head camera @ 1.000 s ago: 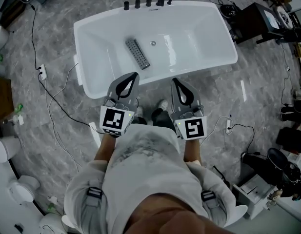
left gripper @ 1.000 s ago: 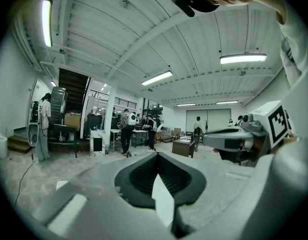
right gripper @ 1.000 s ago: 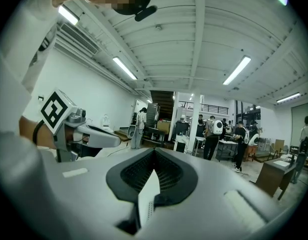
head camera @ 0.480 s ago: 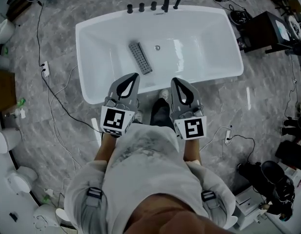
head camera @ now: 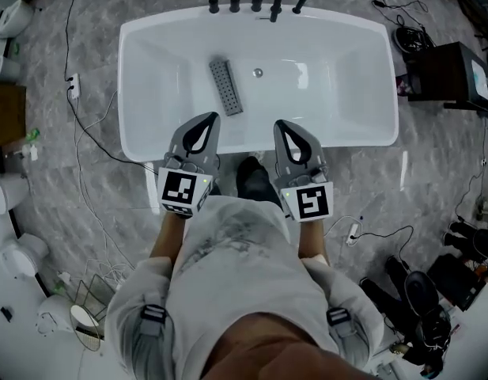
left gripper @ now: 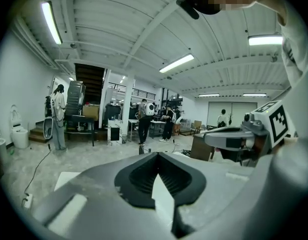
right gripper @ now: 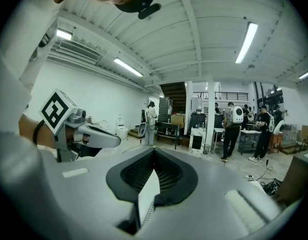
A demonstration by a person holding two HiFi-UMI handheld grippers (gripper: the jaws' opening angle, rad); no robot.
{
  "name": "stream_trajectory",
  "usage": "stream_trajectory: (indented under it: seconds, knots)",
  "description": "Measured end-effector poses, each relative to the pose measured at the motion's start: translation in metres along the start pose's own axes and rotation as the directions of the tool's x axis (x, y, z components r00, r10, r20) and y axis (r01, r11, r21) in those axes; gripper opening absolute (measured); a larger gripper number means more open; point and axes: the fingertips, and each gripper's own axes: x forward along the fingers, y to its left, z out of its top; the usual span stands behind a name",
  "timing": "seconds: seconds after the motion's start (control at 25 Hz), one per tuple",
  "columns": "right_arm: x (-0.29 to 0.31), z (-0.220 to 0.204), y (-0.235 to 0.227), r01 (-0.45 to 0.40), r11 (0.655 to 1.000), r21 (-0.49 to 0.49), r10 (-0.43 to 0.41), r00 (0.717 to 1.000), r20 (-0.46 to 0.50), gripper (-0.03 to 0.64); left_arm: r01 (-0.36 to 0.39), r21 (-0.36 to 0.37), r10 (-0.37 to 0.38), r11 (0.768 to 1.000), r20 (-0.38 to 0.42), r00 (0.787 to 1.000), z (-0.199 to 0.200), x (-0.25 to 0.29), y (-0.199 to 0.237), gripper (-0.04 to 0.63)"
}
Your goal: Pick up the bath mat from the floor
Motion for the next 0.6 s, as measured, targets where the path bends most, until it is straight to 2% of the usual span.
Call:
stream_trajectory:
  seconds: [0.28, 0.6]
  knots:
    - [0.028, -0.027, -0.05, -0.081, 0.997, 0.017, 0.082, 0.996, -0.037, 0.002, -0.077, -0.029, 0.075, 0.997, -0.046, 0.996, -0.011, 0.05, 0.004, 0.003]
    - [0.062, -0.063, -0.089, -0.154, 0.987, 0.038, 0.157, 0.985, -0.078, 0.002, -0.115, -0.026, 0.111, 0.993, -0.114, 0.987, -0.042, 0.099, 0.011, 0.002]
